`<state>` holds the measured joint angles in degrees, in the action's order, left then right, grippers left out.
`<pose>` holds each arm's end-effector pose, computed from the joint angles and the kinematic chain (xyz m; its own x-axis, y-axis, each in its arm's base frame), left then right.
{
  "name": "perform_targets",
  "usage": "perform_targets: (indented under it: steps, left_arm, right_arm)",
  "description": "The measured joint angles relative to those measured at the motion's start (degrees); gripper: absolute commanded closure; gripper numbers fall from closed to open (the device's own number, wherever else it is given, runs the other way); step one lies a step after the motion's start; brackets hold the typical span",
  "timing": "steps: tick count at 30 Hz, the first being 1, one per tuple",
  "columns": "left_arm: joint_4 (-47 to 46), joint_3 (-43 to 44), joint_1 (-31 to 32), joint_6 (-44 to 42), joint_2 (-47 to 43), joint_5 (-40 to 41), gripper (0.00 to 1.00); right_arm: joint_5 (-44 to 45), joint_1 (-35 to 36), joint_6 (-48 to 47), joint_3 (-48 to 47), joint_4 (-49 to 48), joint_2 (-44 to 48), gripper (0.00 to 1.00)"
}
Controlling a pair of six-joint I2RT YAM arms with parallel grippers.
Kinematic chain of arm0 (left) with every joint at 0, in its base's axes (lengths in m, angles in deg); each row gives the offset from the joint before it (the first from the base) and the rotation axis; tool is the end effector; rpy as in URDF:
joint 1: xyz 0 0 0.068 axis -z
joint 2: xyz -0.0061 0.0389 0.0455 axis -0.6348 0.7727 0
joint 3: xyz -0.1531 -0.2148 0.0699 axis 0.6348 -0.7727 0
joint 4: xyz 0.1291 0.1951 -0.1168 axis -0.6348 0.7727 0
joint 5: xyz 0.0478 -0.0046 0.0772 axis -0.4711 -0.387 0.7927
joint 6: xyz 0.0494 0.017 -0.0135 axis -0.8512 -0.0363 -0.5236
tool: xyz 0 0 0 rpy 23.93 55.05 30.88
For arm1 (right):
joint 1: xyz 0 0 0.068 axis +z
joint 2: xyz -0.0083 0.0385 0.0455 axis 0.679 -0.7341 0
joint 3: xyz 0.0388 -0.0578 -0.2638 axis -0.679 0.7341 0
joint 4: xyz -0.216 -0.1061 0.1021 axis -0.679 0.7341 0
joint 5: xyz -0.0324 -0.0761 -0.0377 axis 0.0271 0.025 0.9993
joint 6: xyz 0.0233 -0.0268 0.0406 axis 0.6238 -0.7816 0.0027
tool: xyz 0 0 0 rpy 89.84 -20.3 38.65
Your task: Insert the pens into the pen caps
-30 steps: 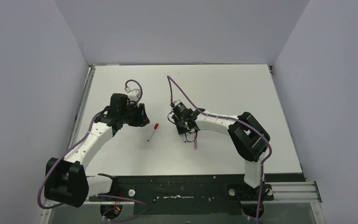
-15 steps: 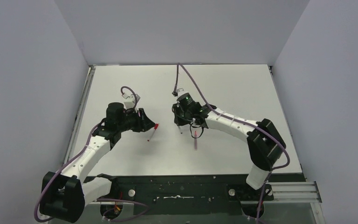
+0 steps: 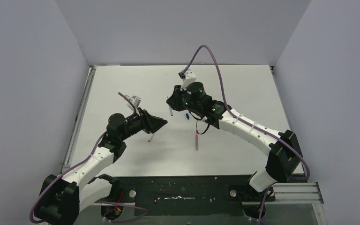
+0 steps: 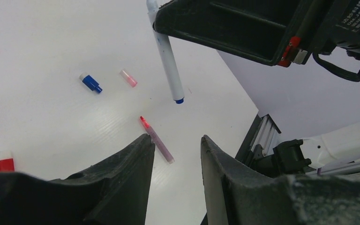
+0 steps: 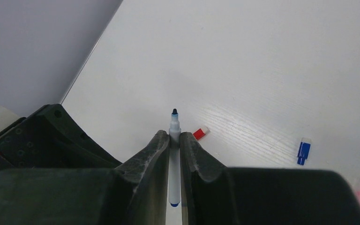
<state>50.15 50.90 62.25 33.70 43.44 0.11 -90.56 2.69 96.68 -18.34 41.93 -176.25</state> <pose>0.1996 -0.1038 0.2431 -0.5727 -0.3506 -0.7410 0.5681 0.4819 -0.6671 0.2554 0.2637 0.3286 -0.6006 0.0804 -0.7955 -0.5401 0.6928 0.4778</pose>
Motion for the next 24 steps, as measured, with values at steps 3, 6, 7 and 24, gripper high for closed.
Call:
perform_targets:
  steps: [3, 6, 7, 24]
  left_arm:
    - [-3.19, 0.0, 0.09, 0.74, 0.44, 0.24, 0.61]
    - [-5.42, 0.0, 0.2, 0.98, 1.09, 0.44, 0.61]
    - [-5.97, 0.0, 0.26, 1.03, 1.44, 0.44, 0.61]
    - [-7.5, 1.64, 0.61, -0.07, 4.33, 1.66, 1.0]
  right_arm:
    - [-0.48, 0.37, 0.28, -0.68, -0.39, 0.0, 1.0]
    - [-0.94, 0.83, 0.42, -0.76, -0.39, 0.0, 1.0]
    - [-1.09, 1.01, 0.44, -0.76, -0.37, 0.0, 1.0]
    - [-1.6, 5.22, 1.62, -2.14, -0.52, 0.0, 1.0]
